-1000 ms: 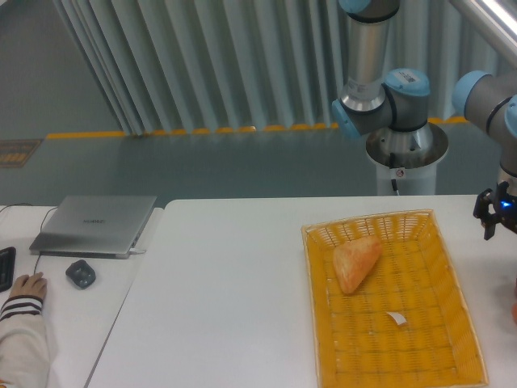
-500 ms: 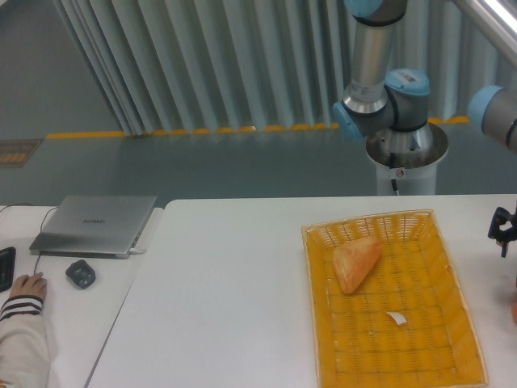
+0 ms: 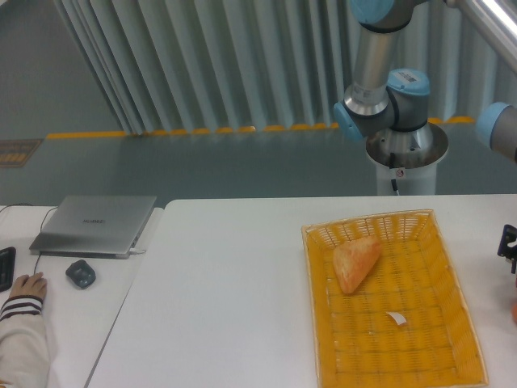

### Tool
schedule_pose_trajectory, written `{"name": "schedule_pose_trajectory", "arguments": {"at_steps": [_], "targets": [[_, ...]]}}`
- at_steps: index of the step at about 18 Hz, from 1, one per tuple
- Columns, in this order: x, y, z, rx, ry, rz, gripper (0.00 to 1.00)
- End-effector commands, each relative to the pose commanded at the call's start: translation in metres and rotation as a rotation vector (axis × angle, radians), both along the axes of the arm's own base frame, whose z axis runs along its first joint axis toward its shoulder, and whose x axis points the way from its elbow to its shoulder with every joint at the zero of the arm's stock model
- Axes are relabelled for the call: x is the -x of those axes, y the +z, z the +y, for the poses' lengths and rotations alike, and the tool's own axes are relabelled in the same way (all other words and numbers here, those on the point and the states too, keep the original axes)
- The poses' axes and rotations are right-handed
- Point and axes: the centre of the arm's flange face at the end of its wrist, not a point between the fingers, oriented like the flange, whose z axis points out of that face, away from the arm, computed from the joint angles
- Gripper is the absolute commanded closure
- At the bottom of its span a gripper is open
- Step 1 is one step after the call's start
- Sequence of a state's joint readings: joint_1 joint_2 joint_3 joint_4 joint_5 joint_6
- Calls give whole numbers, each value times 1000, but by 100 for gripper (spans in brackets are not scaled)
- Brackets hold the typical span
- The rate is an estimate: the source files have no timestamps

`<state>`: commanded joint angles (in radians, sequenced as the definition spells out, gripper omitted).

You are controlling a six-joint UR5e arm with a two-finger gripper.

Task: Place the red peppers in a basket
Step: 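Grasp the red bell pepper beside the basket with the gripper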

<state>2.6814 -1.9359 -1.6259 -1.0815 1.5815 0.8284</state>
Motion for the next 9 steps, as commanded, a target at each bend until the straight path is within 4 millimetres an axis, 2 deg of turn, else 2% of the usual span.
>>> {"name": "schedule_pose_trajectory", "arguments": {"at_steps": [3, 9], "targets": [[-4, -21, -2, 18, 3, -30, 0], [-6, -35, -1, 29, 12, -50, 0]]}}
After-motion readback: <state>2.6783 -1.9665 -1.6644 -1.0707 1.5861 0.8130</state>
